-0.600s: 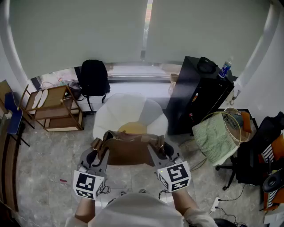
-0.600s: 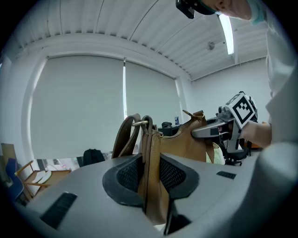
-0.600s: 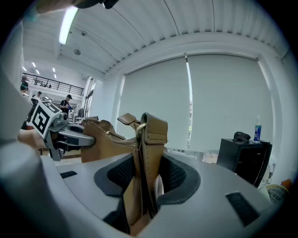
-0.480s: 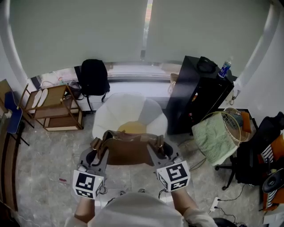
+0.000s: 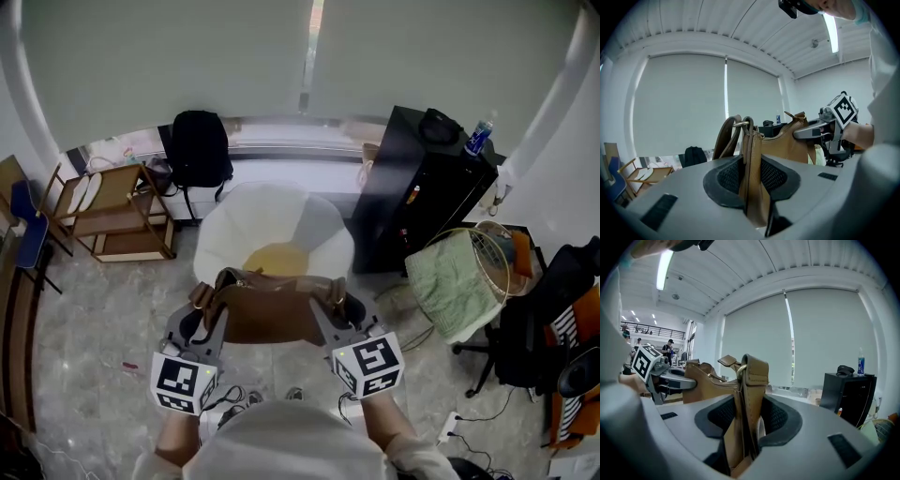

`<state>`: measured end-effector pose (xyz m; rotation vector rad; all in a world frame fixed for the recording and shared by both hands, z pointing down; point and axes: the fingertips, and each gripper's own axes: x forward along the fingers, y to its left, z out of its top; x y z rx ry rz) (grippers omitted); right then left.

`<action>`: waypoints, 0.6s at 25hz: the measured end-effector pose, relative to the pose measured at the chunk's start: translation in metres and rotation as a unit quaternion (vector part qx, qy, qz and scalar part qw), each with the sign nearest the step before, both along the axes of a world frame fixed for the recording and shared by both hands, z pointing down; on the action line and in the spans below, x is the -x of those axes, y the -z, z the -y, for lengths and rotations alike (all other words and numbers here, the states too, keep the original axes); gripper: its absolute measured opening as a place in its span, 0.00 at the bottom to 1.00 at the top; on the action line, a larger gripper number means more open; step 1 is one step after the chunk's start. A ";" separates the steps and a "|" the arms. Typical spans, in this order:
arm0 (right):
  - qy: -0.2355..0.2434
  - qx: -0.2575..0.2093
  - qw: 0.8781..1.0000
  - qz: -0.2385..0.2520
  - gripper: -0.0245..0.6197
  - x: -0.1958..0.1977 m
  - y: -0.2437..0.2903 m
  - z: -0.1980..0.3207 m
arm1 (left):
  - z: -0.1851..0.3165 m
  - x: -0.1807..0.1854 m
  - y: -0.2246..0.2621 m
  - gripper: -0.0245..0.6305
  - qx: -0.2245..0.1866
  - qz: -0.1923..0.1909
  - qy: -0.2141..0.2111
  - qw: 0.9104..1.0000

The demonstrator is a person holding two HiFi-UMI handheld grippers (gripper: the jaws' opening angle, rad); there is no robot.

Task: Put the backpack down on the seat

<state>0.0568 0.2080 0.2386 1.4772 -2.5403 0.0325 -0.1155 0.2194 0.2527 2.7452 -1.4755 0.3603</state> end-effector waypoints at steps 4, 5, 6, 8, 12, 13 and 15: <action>0.007 0.003 1.000 0.003 0.31 -0.010 -0.003 0.003 | -0.003 -0.011 -0.007 0.20 0.012 0.006 0.006 1.000; 0.009 0.006 1.000 0.004 0.31 -0.013 -0.005 0.004 | -0.003 -0.013 -0.010 0.20 0.016 0.007 0.009 1.000; 0.012 0.008 1.000 0.005 0.31 -0.015 -0.007 0.004 | -0.003 -0.016 -0.011 0.20 0.017 0.007 0.012 1.000; 0.018 0.013 1.000 0.007 0.31 -0.020 -0.012 0.005 | -0.002 -0.021 -0.014 0.20 0.017 0.005 0.020 1.000; 0.028 0.021 0.999 0.008 0.31 -0.029 -0.024 0.010 | -0.001 -0.030 -0.025 0.20 0.026 0.003 0.034 0.999; 0.032 0.023 0.999 0.008 0.31 -0.030 -0.026 0.012 | 0.000 -0.031 -0.027 0.20 0.027 0.002 0.038 0.999; 0.038 0.027 0.999 0.008 0.31 -0.031 -0.031 0.016 | 0.002 -0.033 -0.032 0.20 0.032 -0.001 0.043 0.999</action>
